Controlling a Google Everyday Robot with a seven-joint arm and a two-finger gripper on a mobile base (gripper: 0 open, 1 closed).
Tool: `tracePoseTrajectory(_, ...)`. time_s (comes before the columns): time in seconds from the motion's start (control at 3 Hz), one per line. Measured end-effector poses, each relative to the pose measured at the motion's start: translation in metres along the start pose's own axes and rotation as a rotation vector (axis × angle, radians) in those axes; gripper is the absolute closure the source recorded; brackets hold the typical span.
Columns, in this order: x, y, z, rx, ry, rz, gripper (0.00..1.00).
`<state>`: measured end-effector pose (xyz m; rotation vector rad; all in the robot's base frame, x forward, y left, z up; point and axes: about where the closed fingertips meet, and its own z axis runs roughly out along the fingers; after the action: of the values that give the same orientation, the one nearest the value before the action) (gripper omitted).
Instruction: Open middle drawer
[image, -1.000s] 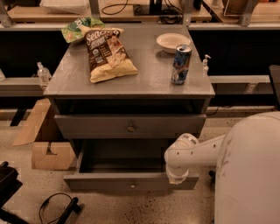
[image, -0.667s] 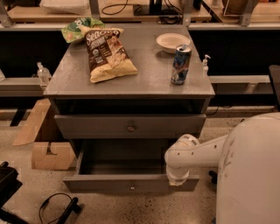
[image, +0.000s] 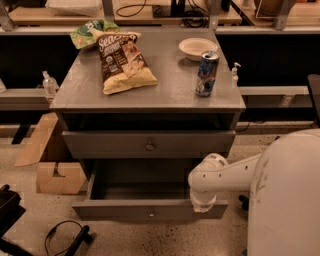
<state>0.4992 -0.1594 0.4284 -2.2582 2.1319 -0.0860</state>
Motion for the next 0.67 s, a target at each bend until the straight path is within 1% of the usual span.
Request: tracePoseTrajectory(0.67,0.0000,0.0000,0.0000,0.000,0.000,0.000,1.00)
